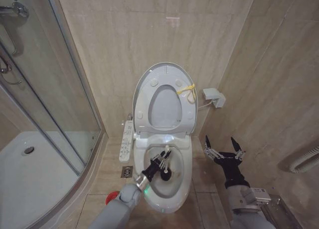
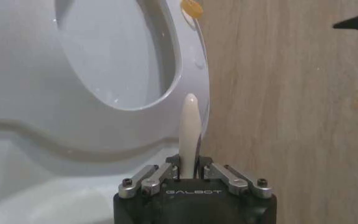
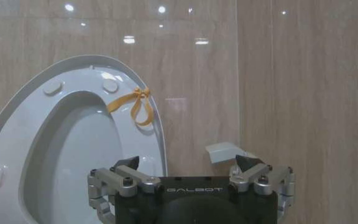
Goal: Open the toilet lid, clean the toilet bowl with a toilet brush, close the toilet lid, and flush.
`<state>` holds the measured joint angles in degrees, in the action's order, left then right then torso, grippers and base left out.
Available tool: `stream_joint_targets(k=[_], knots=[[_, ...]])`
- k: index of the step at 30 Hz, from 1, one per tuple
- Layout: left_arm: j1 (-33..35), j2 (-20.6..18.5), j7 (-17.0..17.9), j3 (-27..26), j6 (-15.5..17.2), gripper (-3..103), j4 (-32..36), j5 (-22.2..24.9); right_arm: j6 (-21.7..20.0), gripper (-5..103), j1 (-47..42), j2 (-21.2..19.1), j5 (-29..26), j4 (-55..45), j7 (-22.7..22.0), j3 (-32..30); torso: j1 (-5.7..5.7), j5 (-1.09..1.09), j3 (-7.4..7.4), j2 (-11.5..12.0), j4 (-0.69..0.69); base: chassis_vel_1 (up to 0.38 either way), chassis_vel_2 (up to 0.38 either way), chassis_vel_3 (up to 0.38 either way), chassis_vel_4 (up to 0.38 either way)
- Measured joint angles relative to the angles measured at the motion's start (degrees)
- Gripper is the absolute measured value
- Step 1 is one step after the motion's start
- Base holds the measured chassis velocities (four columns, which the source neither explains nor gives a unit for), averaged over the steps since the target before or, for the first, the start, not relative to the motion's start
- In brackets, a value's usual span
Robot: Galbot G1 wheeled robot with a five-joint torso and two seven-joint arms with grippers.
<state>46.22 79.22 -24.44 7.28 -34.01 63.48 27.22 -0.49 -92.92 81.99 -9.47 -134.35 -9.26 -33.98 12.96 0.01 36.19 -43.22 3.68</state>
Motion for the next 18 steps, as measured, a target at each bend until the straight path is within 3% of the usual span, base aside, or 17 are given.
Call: stream_joint_targets(k=[10, 18], knots=[[-1.6, 3.9, 0.1, 0.5, -0.7, 18, -4.2, 0.1, 0.0, 100, 0.0, 0.0, 0.0, 0.0, 0.0, 0.0, 0.00, 0.00, -0.01, 0.0, -0.02, 0.000, 0.000, 0.000, 0.000], [-1.7, 3.1, -0.5, -0.8, -2.9, 18, -9.3, -0.1, 0.0, 100, 0.0, 0.0, 0.0, 0.0, 0.0, 0.0, -0.01, -0.01, -0.01, 0.0, -0.02, 0.000, 0.000, 0.000, 0.000]])
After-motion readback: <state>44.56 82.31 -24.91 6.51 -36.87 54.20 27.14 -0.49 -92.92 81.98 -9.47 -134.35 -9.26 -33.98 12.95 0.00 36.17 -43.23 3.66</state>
